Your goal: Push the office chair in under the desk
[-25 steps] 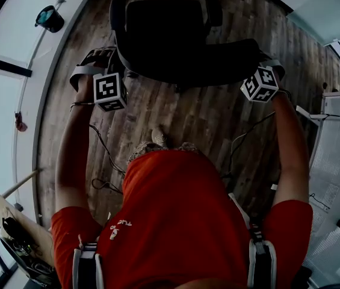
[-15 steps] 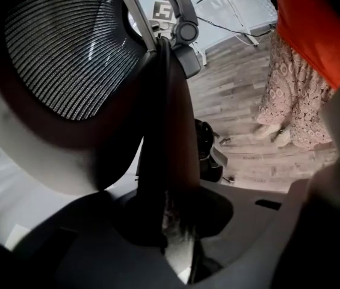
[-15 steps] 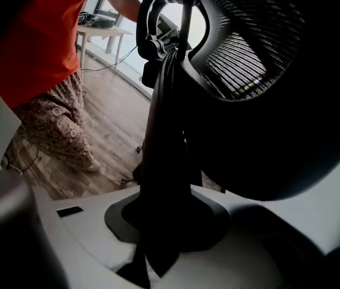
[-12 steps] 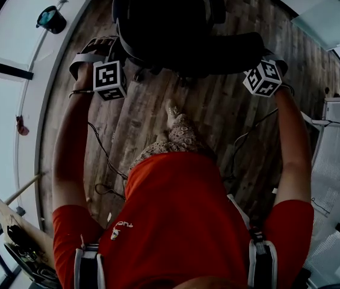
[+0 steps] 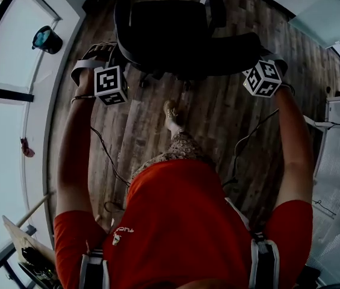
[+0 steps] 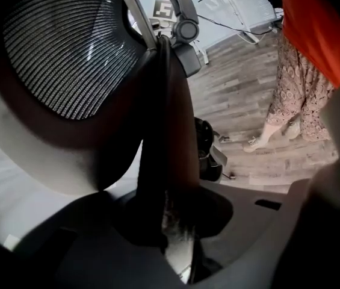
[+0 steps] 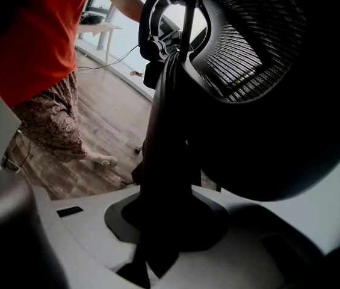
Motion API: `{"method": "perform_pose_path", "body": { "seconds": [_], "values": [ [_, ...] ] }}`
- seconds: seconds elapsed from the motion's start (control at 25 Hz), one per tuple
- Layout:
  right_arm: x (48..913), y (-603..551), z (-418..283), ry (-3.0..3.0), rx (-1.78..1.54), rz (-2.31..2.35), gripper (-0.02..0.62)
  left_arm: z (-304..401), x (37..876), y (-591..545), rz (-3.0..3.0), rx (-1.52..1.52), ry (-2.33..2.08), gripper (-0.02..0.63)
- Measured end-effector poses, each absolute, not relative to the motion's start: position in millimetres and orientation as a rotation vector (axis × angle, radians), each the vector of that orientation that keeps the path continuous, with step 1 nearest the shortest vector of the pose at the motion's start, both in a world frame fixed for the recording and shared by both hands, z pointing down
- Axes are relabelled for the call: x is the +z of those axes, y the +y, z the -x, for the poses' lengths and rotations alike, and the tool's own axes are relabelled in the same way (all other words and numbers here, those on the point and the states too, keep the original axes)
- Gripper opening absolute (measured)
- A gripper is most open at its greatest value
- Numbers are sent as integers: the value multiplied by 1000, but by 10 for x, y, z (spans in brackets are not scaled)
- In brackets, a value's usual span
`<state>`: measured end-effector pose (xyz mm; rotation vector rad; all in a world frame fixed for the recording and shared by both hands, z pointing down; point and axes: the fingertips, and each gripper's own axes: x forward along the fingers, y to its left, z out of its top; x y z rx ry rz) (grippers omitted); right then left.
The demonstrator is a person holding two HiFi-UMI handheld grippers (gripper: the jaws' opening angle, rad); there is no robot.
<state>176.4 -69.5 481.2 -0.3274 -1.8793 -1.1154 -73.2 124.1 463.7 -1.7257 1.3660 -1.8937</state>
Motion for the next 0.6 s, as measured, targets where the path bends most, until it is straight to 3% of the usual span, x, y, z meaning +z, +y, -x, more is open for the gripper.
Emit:
{"method": "perform_pose_path", "body": {
  "seconds": [0.6],
  "values": [
    [4798,-2028,-845,-1904,-1121,323,97,1686,4583,-149,1719,-1930,1324,77]
  ]
}}
